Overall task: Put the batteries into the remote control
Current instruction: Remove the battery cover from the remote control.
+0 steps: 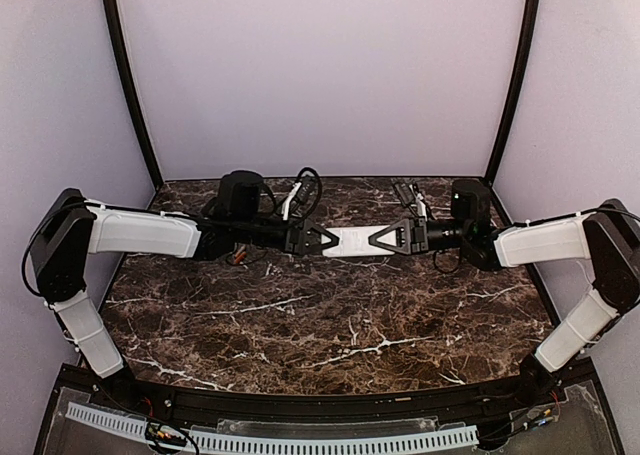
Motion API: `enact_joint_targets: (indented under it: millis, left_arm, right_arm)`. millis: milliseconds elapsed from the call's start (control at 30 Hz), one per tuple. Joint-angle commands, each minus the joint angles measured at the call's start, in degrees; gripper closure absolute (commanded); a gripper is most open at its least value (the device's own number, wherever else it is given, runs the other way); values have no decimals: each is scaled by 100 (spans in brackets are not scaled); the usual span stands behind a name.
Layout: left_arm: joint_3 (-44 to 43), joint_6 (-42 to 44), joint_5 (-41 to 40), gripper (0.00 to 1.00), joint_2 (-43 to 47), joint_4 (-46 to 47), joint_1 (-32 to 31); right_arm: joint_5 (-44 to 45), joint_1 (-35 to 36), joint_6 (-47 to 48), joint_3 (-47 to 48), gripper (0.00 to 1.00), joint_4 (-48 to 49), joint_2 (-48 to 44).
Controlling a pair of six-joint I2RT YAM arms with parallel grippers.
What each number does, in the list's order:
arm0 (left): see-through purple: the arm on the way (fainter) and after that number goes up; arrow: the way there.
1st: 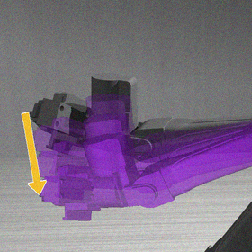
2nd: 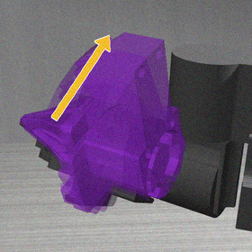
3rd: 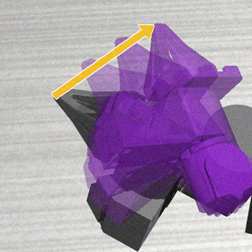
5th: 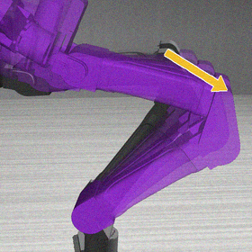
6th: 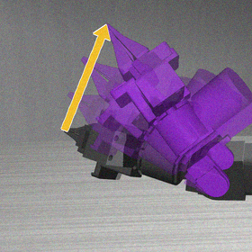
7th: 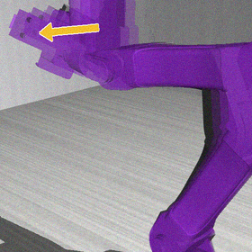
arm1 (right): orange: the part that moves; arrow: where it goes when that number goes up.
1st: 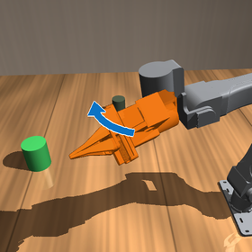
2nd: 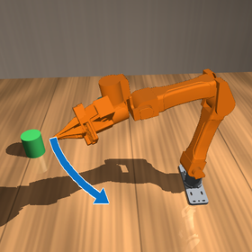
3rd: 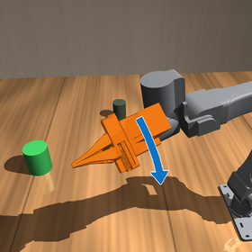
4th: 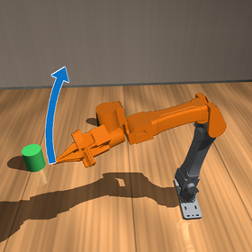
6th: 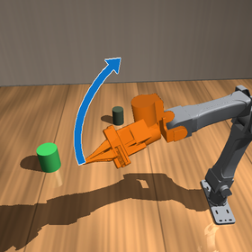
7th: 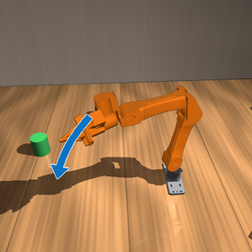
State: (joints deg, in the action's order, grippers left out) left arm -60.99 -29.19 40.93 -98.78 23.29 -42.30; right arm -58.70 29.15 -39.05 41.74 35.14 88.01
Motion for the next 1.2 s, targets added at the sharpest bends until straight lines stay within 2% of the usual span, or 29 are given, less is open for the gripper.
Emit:
enact_joint_targets:
  millis: [0,67,200,333,367,433,733,867,1000,1167]
  left_arm:
    - [11,139,-199,59,25,-6,29]
    - [12,146,-224,54,44,-38,31]
    - [12,233,-359,56,97,-222,30]
    - [1,358,-573,65,156,-480,36]
    - [-31,383,-675,71,148,-539,31]
    - [-118,451,-783,76,130,-788,32]
    - [-161,497,-831,91,144,-988,32]
    - [-112,482,-706,89,196,-873,35]
    - [-88,484,-713,87,239,-784,35]
    - [-160,508,-822,73,199,-922,30]
  right_arm:
    - [25,43,-134,-19,100,47,-150]
    - [40,37,-137,-9,100,55,-144]
    - [100,16,-129,3,100,28,-142]
    - [174,-16,-12,10,100,-173,-228]
    - [186,-23,13,18,100,-219,-245]
    - [219,-25,80,27,100,-312,-272]
    - [338,-41,217,23,100,-534,-302]
    - [572,-37,399,86,100,-880,-301]
    - [506,-45,349,80,100,-803,-293]
    - [482,-41,356,98,100,-826,-322]
